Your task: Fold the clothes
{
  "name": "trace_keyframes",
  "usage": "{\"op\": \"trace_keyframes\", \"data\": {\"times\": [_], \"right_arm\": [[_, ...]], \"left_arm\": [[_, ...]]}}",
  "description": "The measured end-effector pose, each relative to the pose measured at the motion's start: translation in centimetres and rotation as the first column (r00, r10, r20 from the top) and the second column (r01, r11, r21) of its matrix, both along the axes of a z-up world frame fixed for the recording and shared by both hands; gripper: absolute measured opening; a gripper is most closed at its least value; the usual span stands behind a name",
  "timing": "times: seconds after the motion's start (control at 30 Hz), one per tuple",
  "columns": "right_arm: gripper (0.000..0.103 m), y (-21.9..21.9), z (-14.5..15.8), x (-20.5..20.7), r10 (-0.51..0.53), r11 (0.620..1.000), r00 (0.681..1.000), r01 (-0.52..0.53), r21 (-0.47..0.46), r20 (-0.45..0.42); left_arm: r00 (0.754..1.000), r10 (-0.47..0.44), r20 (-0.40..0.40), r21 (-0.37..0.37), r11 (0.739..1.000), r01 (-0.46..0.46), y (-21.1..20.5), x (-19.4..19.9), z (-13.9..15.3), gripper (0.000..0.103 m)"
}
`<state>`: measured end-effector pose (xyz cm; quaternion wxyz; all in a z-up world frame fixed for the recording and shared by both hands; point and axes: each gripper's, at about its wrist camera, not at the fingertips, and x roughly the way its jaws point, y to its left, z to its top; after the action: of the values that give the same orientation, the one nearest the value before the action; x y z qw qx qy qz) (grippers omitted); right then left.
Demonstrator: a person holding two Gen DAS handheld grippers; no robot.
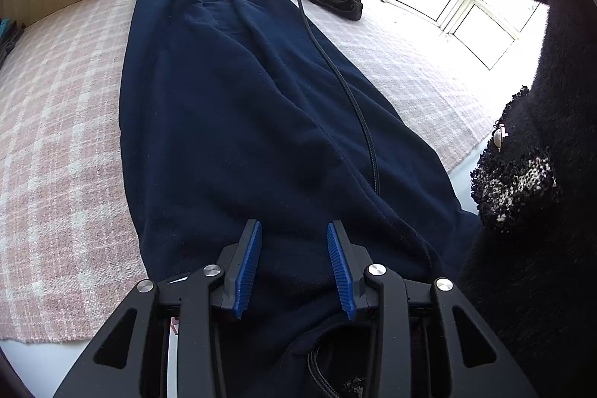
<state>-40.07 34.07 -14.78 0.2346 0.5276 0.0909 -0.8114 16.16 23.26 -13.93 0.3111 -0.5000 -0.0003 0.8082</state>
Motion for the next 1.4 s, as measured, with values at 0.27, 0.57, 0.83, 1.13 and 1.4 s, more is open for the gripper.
{"op": "trace_keyframes", "data": {"times": [0.27, 0.57, 0.83, 1.13, 1.4], "right_arm": [[0.025, -5.3, -5.2, 10.8, 0.327, 0.938, 0.929, -0.342, 0.06, 0.175], [0.025, -5.2, -2.3, 18.1, 0.426, 0.904, 0.898, -0.421, -0.07, 0.109], [0.026, -4.3, -3.3, 24.9, 0.397, 0.917, 0.906, -0.385, -0.104, 0.144], [0.034, 6.4, -0.9, 42.2, 0.206, 0.935, 0.932, -0.097, -0.342, 0.298], [0.037, 6.0, -6.2, 54.5, -0.018, 0.936, 0.914, 0.158, -0.315, 0.406]], "left_arm": [[1.0, 0.017, -0.003, 0.021, 1.0, -0.017, -0.1, 0.2, -0.2, 0.035], [0.996, 0.085, -0.012, 0.051, 0.995, -0.084, -2.3, 1.0, 1.6, 0.035], [1.0, 0.019, 0.012, -0.057, 0.998, -0.018, -3.1, 2.6, 0.5, 0.035], [0.989, -0.132, -0.063, -0.021, 0.991, 0.131, -5.6, 4.3, 3.4, 0.035], [0.899, -0.423, -0.111, -0.111, 0.904, 0.412, -2.9, 6.6, 1.3, 0.035]]}}
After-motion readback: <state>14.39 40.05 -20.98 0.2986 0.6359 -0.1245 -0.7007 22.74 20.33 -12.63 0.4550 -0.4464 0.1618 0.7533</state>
